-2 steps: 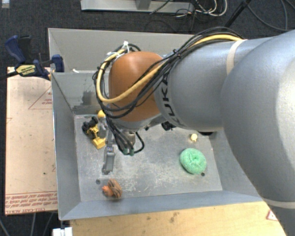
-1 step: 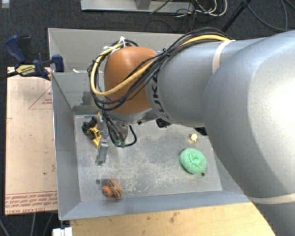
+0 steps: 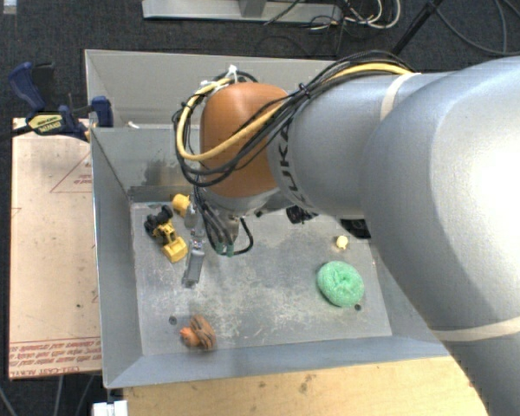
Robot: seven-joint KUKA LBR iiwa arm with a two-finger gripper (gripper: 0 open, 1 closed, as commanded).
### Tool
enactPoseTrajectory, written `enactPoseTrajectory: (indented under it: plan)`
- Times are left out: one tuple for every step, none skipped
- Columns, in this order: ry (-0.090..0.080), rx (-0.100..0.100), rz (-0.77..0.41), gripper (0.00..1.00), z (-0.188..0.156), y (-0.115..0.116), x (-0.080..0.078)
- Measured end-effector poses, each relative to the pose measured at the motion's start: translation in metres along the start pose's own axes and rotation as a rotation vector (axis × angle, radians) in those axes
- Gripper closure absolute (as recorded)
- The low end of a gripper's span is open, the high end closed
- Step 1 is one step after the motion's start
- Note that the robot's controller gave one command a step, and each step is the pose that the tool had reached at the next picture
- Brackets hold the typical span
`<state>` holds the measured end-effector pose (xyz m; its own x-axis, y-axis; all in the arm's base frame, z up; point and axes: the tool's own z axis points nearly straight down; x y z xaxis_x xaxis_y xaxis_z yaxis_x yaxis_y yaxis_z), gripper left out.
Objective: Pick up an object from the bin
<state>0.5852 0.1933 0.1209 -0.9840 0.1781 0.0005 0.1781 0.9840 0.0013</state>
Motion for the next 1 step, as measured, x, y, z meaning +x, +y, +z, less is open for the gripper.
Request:
enactPoseTrajectory:
  plan:
    - [-0.004,0.002,-0.107,0.00,0.0002,0.0091,-0.0239]
